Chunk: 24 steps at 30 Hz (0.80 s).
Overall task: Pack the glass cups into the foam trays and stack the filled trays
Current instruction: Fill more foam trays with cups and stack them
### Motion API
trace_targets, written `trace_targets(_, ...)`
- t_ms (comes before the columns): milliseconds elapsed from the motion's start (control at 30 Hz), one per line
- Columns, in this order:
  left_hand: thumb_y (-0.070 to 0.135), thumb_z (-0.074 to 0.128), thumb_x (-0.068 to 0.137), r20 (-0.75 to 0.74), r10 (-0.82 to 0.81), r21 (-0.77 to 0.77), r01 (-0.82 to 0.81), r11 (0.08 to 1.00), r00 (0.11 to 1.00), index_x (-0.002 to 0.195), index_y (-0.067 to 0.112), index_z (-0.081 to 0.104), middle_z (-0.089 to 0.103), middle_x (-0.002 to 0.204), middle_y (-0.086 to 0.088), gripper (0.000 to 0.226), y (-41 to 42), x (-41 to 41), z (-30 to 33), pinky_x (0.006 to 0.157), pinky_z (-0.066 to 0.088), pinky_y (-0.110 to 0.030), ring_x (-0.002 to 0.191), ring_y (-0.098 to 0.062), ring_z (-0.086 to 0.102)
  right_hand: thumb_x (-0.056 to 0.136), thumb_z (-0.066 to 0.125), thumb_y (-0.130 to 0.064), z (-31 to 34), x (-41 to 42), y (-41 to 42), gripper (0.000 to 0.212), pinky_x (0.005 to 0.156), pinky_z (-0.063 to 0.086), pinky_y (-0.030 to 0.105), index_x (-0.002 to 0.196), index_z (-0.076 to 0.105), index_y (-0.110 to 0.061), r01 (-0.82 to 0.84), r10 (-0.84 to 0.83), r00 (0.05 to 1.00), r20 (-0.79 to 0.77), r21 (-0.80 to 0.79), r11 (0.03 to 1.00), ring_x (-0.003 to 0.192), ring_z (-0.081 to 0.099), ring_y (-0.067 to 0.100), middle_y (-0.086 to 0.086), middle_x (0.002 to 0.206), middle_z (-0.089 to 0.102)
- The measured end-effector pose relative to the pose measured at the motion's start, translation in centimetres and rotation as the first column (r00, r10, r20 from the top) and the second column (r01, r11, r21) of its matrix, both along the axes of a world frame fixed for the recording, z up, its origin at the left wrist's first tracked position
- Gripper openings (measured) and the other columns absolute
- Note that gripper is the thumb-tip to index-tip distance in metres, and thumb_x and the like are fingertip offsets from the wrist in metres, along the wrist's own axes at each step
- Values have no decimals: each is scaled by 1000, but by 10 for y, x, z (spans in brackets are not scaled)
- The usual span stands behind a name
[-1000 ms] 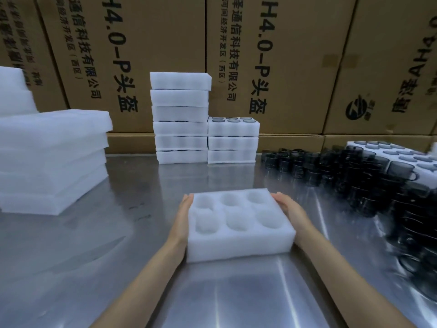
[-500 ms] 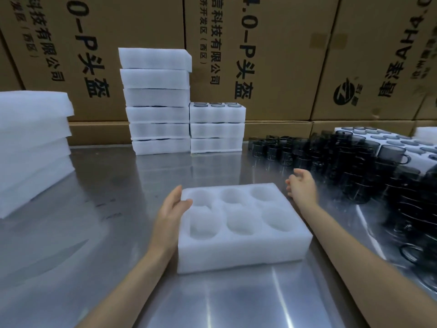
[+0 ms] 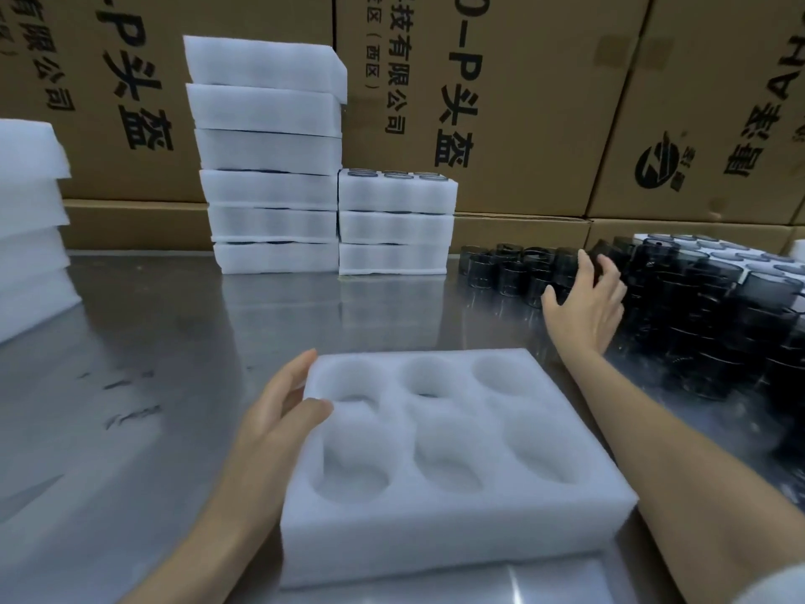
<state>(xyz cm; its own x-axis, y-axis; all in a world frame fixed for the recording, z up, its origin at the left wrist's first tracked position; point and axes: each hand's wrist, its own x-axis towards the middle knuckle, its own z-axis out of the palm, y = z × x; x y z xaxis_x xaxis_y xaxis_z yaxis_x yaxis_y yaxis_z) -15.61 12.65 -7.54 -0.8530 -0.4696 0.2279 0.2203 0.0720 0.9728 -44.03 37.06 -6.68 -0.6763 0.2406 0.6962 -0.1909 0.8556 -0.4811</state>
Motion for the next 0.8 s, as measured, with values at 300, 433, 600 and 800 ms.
trace_targets(300, 2, 54, 89, 13, -8, -16, 8, 1000, 1000, 121, 27, 58, 66, 97, 34, 41, -1, -1, -2, 61, 42, 0, 89, 19, 58, 86, 62, -33, -2, -19, 4, 65, 106, 25, 50, 142, 31, -21, 56, -57, 998, 15, 76, 996, 132, 26, 35, 11, 149, 22)
trace_targets(433, -1, 52, 89, 10, -20, -13, 20, 1000, 1000, 119, 26, 58, 67, 93, 33, 41, 0, 0, -1, 60, 42, 0, 85, 18, 60, 88, 60, -24, -3, -17, 3, 44, 104, 27, 50, 127, 44, -14, 75, -74, 997, -13, 65, 995, 131, 28, 36, 13, 146, 26)
trace_targets(600, -1, 52, 89, 18, -19, -17, 20, 1000, 1000, 116, 27, 57, 67, 89, 32, 39, 1, -1, 0, 58, 43, -2, 81, 15, 61, 92, 57, -16, 0, -9, 10, 17, 87, 40, 47, 105, 55, -6, 77, -75, 997, -34, 41, 996, 117, 39, 37, 14, 129, 43)
trace_targets(800, 4, 54, 90, 41, -33, -23, 34, 999, 999, 112, 34, 56, 68, 97, 25, 37, 3, 2, 4, 61, 44, -3, 86, 15, 60, 94, 55, -19, 0, 22, 15, 8, 72, 42, 40, 97, 52, -13, -80, 75, 990, -120, -32, 996, 96, 51, 33, 15, 102, 55)
